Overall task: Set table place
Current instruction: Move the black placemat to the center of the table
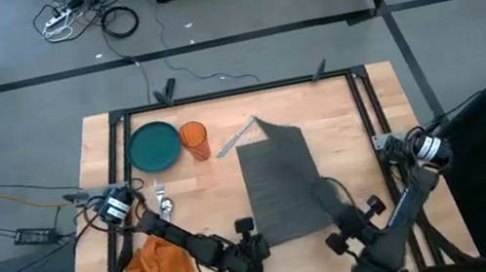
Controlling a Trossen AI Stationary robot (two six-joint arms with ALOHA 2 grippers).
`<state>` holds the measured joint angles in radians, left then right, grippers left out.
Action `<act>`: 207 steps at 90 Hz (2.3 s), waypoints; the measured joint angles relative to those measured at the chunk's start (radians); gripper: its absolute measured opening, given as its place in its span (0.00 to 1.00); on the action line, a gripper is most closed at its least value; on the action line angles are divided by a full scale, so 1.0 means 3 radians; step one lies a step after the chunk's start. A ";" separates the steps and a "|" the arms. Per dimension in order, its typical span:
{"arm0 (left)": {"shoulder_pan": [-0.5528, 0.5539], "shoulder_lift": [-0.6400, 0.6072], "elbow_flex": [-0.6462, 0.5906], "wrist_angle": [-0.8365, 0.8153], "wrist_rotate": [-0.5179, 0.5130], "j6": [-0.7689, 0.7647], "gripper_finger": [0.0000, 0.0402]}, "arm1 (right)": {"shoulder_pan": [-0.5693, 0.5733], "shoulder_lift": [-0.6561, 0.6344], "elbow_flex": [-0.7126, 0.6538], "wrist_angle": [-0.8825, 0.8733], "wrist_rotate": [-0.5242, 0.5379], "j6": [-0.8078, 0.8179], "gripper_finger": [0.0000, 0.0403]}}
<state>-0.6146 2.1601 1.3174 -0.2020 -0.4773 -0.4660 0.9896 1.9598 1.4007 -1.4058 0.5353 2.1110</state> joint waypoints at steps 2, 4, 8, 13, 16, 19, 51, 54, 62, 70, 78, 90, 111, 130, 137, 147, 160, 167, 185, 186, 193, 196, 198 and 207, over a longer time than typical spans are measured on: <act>-0.0009 0.0001 0.0000 0.0000 -0.0002 -0.0025 0.00 | 0.0029 0.0000 -0.0032 0.0081 -0.0015 0.0052 0.00; -0.0018 0.0001 -0.0001 -0.0001 -0.0003 -0.0043 0.00 | 0.0056 0.0000 -0.0061 0.0154 -0.0027 0.0108 0.00; -0.0039 0.0001 -0.0001 -0.0001 -0.0012 -0.0071 0.00 | 0.0104 0.0000 -0.0124 0.0338 -0.0044 0.0144 0.00; -0.0067 0.0001 -0.0001 -0.0004 -0.0021 -0.0130 0.00 | 0.0135 0.0001 -0.0194 0.0569 -0.0082 0.0144 0.00; -0.0085 0.0001 -0.0001 -0.0006 -0.0020 -0.0156 0.00 | 0.0157 0.0004 -0.0221 0.0666 -0.0077 0.0144 0.00; -0.0105 -0.0002 -0.0001 -0.0012 -0.0021 -0.0202 0.00 | 0.0173 0.0004 -0.0235 0.0739 -0.0067 0.0143 0.00; -0.0326 -0.0013 0.0000 -0.0222 -0.0087 -0.0746 0.00 | 0.0454 -0.0121 -0.0189 0.0381 -0.0280 0.0186 0.00; -0.0343 -0.0013 0.0000 -0.0227 -0.0102 -0.0787 0.00 | 0.0452 -0.0122 -0.0189 0.0363 -0.0280 0.0191 0.00; -0.0383 -0.0021 0.0001 -0.0229 -0.0163 -0.0842 0.00 | 0.0444 -0.0122 -0.0189 0.0347 -0.0241 0.0162 0.00; -0.0393 -0.0018 0.0091 -0.0310 -0.0237 -0.0733 0.00 | 0.0445 -0.0125 -0.0189 0.0501 0.0049 -0.0097 0.00; -0.0361 -0.0016 0.0195 -0.0375 -0.0244 -0.0539 0.00 | 0.0445 -0.0140 -0.0152 0.0896 0.0356 -0.0747 0.01; -0.0315 -0.0015 0.0209 -0.0335 -0.0190 -0.0487 0.00 | 0.0380 -0.0110 -0.0143 0.1841 0.0861 -0.2046 0.05; -0.0293 -0.0011 0.0209 -0.0269 -0.0243 -0.0477 0.00 | 0.0051 -0.0107 -0.0219 0.2663 0.0929 -0.4259 0.23; -0.0292 -0.0011 0.0209 -0.0262 -0.0263 -0.0473 0.00 | -0.0209 -0.0090 -0.0221 0.2761 0.0738 -0.5299 0.33; -0.0291 -0.0011 0.0211 -0.0261 -0.0263 -0.0472 0.00 | -0.0271 -0.0026 -0.0220 0.2829 0.0570 -0.5641 0.36; -0.0291 -0.0013 0.0212 -0.0258 -0.0275 -0.0468 0.00 | -0.0286 0.0079 -0.0198 0.2833 0.0579 -0.5927 0.38; -0.0290 -0.0013 0.0212 -0.0243 -0.0291 -0.0464 0.00 | -0.0318 0.0160 -0.0190 0.2658 0.0592 -0.5911 0.38; -0.0285 -0.0013 0.0212 -0.0238 -0.0292 -0.0464 0.00 | -0.0346 0.0200 -0.0196 0.2442 0.0607 -0.5912 0.37; -0.0287 -0.0013 0.0212 -0.0210 -0.0314 -0.0439 0.00 | -0.0431 0.0322 -0.0196 0.2305 0.0498 -0.5985 0.35; -0.0287 -0.0013 0.0212 -0.0210 -0.0314 -0.0438 0.00 | -0.0432 0.0332 -0.0196 0.2293 0.0506 -0.5985 0.34; -0.0285 -0.0013 0.0212 -0.0202 -0.0316 -0.0432 0.00 | -0.0434 0.0371 -0.0196 0.2189 0.0702 -0.5970 0.33; -0.0285 -0.0013 0.0212 -0.0200 -0.0317 -0.0429 0.00 | -0.0444 0.0383 -0.0196 0.2146 0.0790 -0.5940 0.32; -0.0285 -0.0013 0.0212 -0.0197 -0.0319 -0.0427 0.00 | -0.0448 0.0388 -0.0196 0.2110 0.0833 -0.5922 0.31; -0.0285 -0.0013 0.0212 -0.0182 -0.0318 -0.0403 0.00 | -0.0502 0.0396 -0.0196 0.2035 0.0981 -0.5767 0.27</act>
<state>-0.7002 2.1563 1.3811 -0.2565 -0.5728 -0.5869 0.8391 2.0785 1.3418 -0.7953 0.8297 0.3809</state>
